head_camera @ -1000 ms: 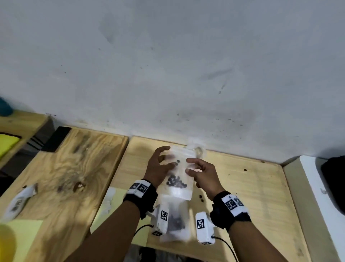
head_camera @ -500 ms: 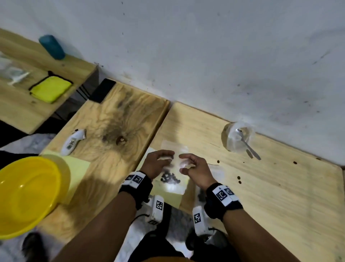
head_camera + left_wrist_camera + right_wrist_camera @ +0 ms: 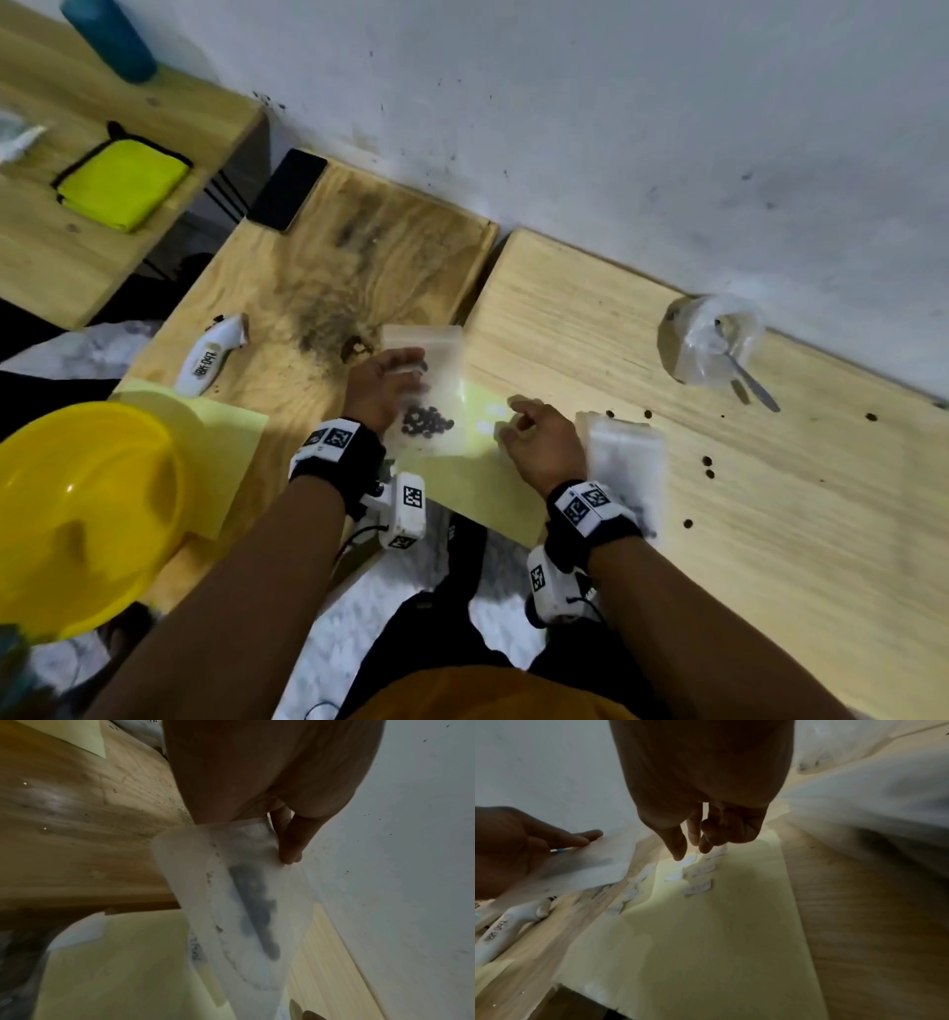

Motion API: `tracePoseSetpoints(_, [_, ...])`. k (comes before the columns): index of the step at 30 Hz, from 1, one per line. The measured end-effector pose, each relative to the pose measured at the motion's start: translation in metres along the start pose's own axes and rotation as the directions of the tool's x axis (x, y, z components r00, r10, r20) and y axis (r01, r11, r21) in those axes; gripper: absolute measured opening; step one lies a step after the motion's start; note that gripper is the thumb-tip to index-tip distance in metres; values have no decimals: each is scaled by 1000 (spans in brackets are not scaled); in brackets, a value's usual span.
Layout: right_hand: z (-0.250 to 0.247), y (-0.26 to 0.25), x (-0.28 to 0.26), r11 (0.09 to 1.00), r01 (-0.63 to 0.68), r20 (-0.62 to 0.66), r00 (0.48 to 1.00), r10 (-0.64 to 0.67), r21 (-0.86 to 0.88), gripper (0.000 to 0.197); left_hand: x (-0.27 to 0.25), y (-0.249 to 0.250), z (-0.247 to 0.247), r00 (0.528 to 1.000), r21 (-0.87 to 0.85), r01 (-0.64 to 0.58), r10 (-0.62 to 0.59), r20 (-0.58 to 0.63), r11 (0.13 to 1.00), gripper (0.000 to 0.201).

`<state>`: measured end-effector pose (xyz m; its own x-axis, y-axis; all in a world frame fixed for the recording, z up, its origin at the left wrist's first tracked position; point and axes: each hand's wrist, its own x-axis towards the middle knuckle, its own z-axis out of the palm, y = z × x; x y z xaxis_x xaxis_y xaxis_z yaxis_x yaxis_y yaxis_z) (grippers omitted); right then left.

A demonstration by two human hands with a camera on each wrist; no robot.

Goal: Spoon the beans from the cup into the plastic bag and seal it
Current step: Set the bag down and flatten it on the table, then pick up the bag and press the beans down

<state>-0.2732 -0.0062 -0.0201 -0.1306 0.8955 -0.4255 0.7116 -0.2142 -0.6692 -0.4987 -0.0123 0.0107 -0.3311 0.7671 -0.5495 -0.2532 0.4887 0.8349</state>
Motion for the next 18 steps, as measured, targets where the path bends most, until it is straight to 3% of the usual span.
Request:
tracePoseSetpoints(6, [17, -14, 11, 983, -1, -38, 999, -7, -184, 41, 17, 1, -1, 999, -24, 40, -41, -9, 999, 29])
tracePoseSetpoints(14, [21, -14, 15, 982, -120, -196, 977, 89, -148, 32, 24, -3, 1, 1000, 54, -17, 16, 24, 998, 29])
tracePoseSetpoints(18, [23, -15, 14, 978, -150, -205, 972, 119, -143, 26, 23, -6, 5, 999, 87, -30, 27, 28, 996, 29])
